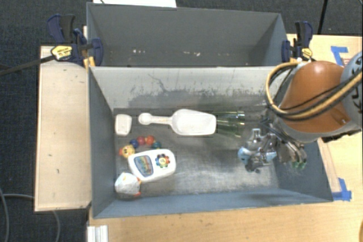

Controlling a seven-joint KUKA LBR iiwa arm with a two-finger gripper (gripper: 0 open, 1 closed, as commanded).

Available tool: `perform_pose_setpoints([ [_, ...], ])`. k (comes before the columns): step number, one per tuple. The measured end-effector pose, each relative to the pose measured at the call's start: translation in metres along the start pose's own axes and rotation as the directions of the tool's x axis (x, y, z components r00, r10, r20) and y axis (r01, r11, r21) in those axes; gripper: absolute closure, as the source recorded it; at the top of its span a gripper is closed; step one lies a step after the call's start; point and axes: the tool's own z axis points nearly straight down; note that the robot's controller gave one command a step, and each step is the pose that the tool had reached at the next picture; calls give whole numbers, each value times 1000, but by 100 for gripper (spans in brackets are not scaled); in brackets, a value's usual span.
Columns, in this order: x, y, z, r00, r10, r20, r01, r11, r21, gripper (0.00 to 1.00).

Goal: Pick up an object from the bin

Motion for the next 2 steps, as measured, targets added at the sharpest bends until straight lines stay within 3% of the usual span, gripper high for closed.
perform_pose_setpoints([
  [2,0,0,-6,1000,0,-2,0,1000,0,100],
])
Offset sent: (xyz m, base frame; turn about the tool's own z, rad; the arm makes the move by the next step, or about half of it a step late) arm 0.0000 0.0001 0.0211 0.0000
